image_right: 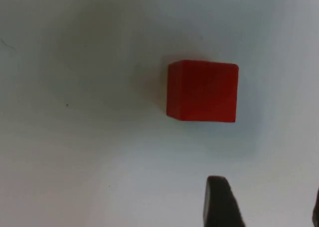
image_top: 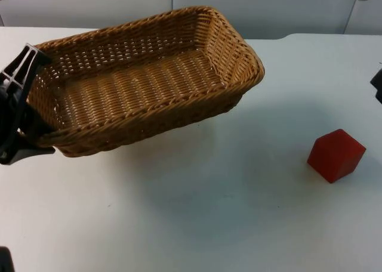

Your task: Pick up the basket with the left hand and place the cube into the basket with the right hand.

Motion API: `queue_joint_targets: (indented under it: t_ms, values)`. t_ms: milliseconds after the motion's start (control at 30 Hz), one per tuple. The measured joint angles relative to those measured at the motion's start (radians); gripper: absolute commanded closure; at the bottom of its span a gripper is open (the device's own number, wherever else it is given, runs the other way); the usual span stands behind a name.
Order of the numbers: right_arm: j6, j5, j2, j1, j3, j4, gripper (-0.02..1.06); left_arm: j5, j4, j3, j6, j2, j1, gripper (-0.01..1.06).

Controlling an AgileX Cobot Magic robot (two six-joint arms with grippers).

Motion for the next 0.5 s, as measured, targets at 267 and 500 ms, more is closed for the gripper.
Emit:
queue_joint_targets:
  t_ms: [267,500]
  values:
    - [0.115,-0.014,0.069,0.003,0.000,-0.091,0.24,0.000,0.000,0.000,0.000,0.000,0.000,1.05]
    - [0.242,-0.060,0.170,0.003,0.000,-0.164,0.26,0.000,0.000,0.000,0.000,0.000,0.000,1.05]
